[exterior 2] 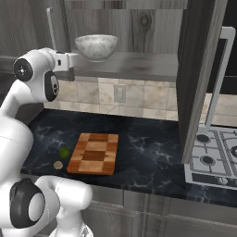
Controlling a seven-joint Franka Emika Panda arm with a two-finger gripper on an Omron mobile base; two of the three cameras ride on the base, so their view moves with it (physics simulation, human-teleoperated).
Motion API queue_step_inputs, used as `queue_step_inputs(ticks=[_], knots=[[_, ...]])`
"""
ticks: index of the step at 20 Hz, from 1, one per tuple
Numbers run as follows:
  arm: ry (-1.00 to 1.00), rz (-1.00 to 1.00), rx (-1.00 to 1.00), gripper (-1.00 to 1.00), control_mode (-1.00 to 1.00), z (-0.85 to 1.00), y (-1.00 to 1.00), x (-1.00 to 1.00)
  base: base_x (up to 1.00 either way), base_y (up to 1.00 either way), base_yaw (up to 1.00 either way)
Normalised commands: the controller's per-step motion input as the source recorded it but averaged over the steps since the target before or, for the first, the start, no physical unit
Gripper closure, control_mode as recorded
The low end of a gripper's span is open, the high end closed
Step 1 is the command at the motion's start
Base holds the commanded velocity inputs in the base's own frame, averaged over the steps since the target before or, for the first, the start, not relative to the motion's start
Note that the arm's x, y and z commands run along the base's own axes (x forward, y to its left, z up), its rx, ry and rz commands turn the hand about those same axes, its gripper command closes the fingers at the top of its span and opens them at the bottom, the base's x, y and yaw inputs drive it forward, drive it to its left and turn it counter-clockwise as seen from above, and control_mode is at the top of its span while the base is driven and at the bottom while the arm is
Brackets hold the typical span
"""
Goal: Open the cabinet. Place the bowl and condiment on the counter. Then place the lime and garlic on the cutting board.
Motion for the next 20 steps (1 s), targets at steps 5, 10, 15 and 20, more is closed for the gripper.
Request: queue_step_inputs(ticks=[5,10,15,20], knots=[[0.0,0.0,0.0,1.0,-1.0,0.86,-0.07,-0.66,0.0,0.0,0.0],[-0.06,0.0,-0.01,1.0,-1.0,0.75,-0.03,-0.77,0.0,0.0,0.0],[-0.15,0.0,-0.03,1.0,-1.0,0.65,0.0,-0.78,0.0,0.0,0.0],[-0.22,-0.02,-0.04,1.0,-1.0,0.47,0.0,-0.78,0.0,0.0,0.0]])
